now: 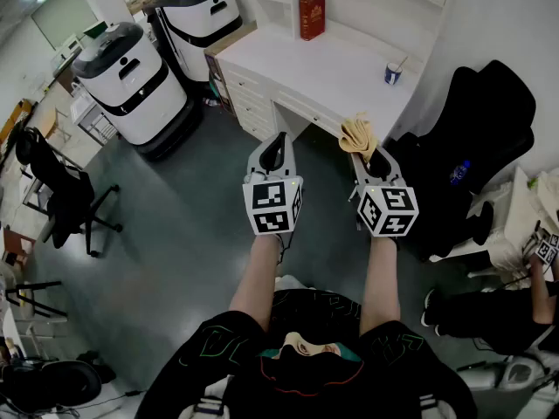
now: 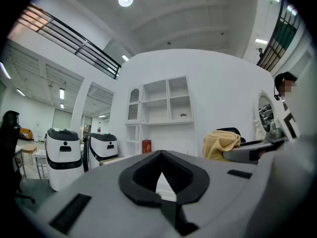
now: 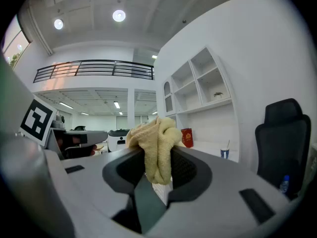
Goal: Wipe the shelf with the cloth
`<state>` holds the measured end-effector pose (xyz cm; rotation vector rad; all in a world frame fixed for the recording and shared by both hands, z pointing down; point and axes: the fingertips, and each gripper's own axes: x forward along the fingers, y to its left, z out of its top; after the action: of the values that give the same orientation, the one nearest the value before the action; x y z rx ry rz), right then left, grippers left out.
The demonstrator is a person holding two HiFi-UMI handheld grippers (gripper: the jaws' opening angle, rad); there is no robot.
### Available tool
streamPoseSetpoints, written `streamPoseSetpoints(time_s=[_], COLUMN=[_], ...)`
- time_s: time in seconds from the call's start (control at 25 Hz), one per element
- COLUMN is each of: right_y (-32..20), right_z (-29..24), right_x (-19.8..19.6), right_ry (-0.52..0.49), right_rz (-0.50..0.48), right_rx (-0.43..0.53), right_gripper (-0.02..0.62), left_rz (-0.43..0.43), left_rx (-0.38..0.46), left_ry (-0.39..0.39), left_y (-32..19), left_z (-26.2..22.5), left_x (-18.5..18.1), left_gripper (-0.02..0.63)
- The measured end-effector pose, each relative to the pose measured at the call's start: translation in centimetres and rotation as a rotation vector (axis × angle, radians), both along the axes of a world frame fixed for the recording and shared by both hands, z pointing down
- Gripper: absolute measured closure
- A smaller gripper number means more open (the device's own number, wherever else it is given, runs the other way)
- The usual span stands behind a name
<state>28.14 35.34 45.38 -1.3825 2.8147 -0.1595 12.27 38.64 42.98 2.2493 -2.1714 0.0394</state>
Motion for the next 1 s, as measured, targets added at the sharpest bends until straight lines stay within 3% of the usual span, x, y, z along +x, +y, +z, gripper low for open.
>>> streamPoseSetpoints(time_s=[0.72,1.0], right_y=[-1.6,-3.7], right_z=[0.5,3.8], right_x=[0.4,-2.0], right_ry=[-0.022,-0.024], right_rz=[0.02,-0.006], right_rx=[-0.045,-0.106], right_gripper=[0.465,0.465], left_rz=[0.003,-0.026], left_rx=[-0.025,-0.067], left_ry=[0.034,0.023], left_y=[-0.7,-2.4], left_z=[0.9,3.5], left_x=[-0.1,-2.1], left_gripper=[0.609,0.61])
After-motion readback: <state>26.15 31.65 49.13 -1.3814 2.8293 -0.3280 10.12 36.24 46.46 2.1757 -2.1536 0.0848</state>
